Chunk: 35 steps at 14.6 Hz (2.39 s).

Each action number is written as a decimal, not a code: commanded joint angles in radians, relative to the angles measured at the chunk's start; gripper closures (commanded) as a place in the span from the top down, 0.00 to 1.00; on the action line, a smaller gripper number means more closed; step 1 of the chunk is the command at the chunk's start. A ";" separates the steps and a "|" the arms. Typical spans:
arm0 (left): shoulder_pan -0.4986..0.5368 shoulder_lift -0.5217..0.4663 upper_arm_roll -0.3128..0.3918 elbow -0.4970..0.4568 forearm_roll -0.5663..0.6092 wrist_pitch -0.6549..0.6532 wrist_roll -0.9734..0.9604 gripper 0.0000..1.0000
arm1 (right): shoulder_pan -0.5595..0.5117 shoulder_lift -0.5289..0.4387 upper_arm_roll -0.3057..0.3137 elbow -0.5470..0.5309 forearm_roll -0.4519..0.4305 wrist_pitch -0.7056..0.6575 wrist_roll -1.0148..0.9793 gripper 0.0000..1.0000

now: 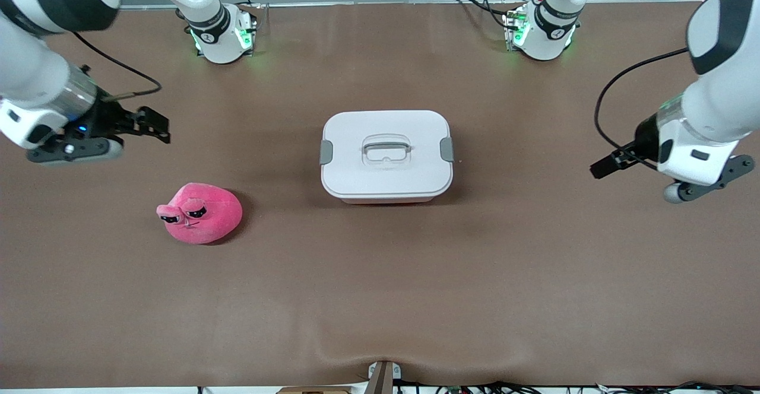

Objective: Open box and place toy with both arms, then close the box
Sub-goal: 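Move the right gripper to the pink plush while the left gripper approaches the box, then lower the left gripper onto the lid handle and grasp it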

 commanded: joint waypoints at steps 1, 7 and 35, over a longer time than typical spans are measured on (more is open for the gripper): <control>-0.053 0.020 0.003 0.024 0.007 0.008 -0.176 1.00 | 0.017 0.064 -0.005 -0.003 -0.008 0.070 -0.009 1.00; -0.108 0.024 -0.009 0.020 0.003 0.009 -0.440 1.00 | 0.138 0.209 -0.006 -0.008 -0.196 0.221 -0.009 1.00; -0.398 0.172 -0.028 0.011 0.017 0.229 -1.446 1.00 | 0.059 0.259 -0.010 -0.261 -0.281 0.580 -0.104 1.00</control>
